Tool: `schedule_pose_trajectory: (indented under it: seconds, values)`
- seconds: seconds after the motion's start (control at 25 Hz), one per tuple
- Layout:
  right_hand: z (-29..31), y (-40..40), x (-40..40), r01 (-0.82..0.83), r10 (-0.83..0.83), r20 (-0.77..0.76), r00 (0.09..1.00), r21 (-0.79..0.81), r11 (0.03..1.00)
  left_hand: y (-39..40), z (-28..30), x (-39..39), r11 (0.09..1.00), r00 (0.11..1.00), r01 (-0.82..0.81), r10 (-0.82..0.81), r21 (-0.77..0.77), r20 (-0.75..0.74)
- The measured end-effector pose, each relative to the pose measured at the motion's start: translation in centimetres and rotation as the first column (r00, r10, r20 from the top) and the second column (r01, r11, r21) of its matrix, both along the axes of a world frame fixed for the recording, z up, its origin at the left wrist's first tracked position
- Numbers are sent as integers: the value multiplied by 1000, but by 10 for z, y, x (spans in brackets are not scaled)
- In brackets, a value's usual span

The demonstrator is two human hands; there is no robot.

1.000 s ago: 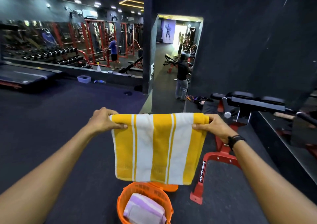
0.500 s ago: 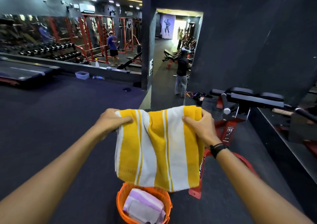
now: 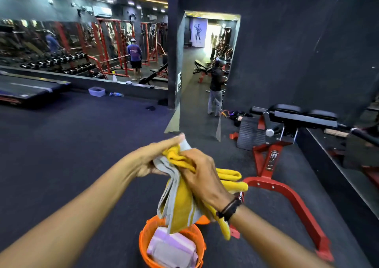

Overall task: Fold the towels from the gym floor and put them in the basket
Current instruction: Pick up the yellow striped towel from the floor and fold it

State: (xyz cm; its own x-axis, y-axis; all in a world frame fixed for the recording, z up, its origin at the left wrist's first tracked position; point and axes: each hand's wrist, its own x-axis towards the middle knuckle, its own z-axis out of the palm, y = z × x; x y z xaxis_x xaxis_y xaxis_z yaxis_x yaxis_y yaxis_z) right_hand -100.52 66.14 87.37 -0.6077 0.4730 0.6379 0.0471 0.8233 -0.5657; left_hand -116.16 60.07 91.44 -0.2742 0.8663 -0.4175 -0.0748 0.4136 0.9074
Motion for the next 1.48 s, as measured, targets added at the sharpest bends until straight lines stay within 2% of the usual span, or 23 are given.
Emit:
schedule_pose_trajectory:
  seconds: [0.08,0.12,0.16,0.24,0.28,0.36,0.44,0.64,0.72,0.8,0.84,0.92,0.96,1.04,1.08,1.16,1.24,1.32,1.4,1.48]
  values:
    - [-6,-5,0,-175,173,163,971,-1,985,-3,-9,-7,999,987,-21,15,-35,-162]
    - [-5,-5,1,-217,229,184,956,-85,973,-5,-13,-13,1000,981,-16,15,-5,-192]
    - [-5,-2,4,-205,230,112,967,-193,959,-8,-17,-20,999,983,8,2,51,-186]
    - [-7,23,11,-103,69,-112,991,-330,938,-18,-14,-27,978,987,85,-56,193,-152]
    - [-7,36,16,-71,30,-124,992,-350,934,-22,-10,-28,955,983,136,-98,263,-152]
    - [-10,54,23,-171,191,-9,981,-490,855,-24,-3,-28,913,982,168,-120,373,-147]
    - [-18,60,30,-235,359,80,930,-622,747,-22,-2,-32,873,993,109,-72,476,-96]
    - [-43,68,49,-210,470,189,862,-710,672,-27,-7,-40,763,983,-148,44,629,179]
    - [-51,67,52,-210,462,116,879,-776,595,-29,-9,-40,742,964,-214,53,636,262]
    - [-55,65,53,-215,376,-19,927,-847,487,-32,-13,-43,730,957,-235,58,642,284]
    - [-55,65,52,-226,311,-82,947,-857,463,-34,-13,-47,736,962,-224,60,639,267]
    - [-49,70,54,-259,211,-180,961,-855,448,-43,-14,-62,800,987,-138,64,584,146]
    - [-44,73,55,-271,194,-204,959,-855,441,-47,-14,-68,862,998,-66,49,503,46]
    - [-32,79,59,-239,227,-148,962,-858,455,-52,-16,-72,945,995,51,-23,324,-92]
    - [-28,83,62,-196,274,-67,959,-859,474,-52,-19,-71,954,993,51,-16,296,-121]
    - [-21,89,67,-126,451,132,883,-858,498,-53,-25,-69,932,990,-64,105,357,-96]
    - [-17,91,71,-101,642,297,707,-856,507,-56,-33,-73,881,977,-175,211,439,-34]
    - [-16,95,77,-78,732,386,561,-856,512,-62,-37,-76,866,975,-198,223,460,1]
    - [-17,103,79,-105,756,403,516,-846,523,-66,-38,-79,863,981,-175,192,474,13]
    - [-13,107,76,-136,752,318,577,-870,473,-67,-35,-80,860,988,-137,155,491,2]
